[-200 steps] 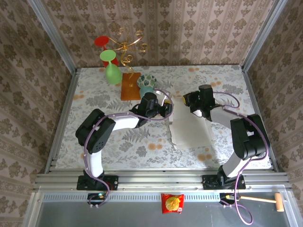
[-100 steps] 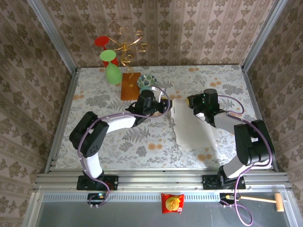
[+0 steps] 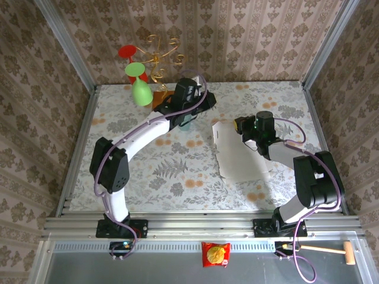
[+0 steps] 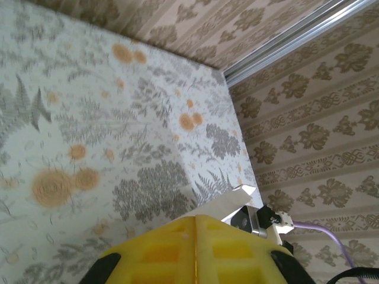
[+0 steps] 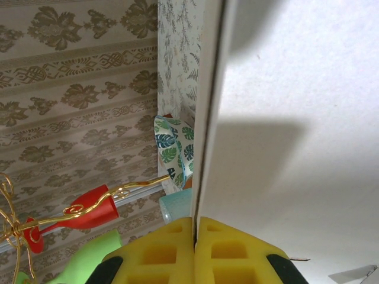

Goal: Fold the paper box

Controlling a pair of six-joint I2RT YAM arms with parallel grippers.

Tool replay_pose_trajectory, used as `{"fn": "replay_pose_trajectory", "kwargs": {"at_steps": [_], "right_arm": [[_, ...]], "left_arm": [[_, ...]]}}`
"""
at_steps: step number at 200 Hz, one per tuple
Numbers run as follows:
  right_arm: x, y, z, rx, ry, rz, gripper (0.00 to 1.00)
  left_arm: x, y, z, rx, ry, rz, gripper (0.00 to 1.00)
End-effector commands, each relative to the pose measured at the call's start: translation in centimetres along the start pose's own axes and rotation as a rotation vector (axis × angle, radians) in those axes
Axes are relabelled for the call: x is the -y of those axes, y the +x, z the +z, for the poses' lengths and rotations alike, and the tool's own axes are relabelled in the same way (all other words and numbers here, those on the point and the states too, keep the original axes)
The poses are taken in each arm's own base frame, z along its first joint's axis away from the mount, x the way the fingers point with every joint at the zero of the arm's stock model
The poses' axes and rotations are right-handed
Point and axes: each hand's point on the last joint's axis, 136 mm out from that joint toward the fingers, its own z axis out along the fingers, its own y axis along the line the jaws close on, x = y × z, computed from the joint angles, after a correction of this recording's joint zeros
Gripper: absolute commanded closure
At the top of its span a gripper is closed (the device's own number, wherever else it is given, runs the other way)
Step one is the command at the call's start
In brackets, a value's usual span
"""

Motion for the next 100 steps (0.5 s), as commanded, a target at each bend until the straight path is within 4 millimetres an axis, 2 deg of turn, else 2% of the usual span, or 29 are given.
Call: {"fn": "replay_pose_trajectory", "kwargs": {"at_steps": [1, 7, 23, 60, 100], "right_arm": [[-0.1, -0.1, -0.2, 0.002, -0.015, -0.002, 1.0], [-0.1, 0.0, -0.3, 0.003, -0.016, -0.003, 1.0], [0.1, 0.0, -0.5, 0.003, -0.006, -0.003, 1.0], [0.3, 0.2, -0.9, 0.003, 0.008, -0.011, 1.0], [0.7, 0.2, -1.0, 0.005, 0.022, -0.008, 1.0]], "left_arm": [[-0.5, 2.8, 0.8, -0.111, -0.044, -0.129, 0.85], [-0.4, 3.0, 0.9, -0.116, -0.046, -0.137, 0.82], [-0.8, 3.5, 1.0, -0.154, -0.095, -0.189, 0.81], [-1.8, 4.9, 1.4, -0.231, -0.235, -0.292, 0.9], [-1.7, 6.5, 1.8, -0.28, -0.303, -0.335, 0.9]]}}
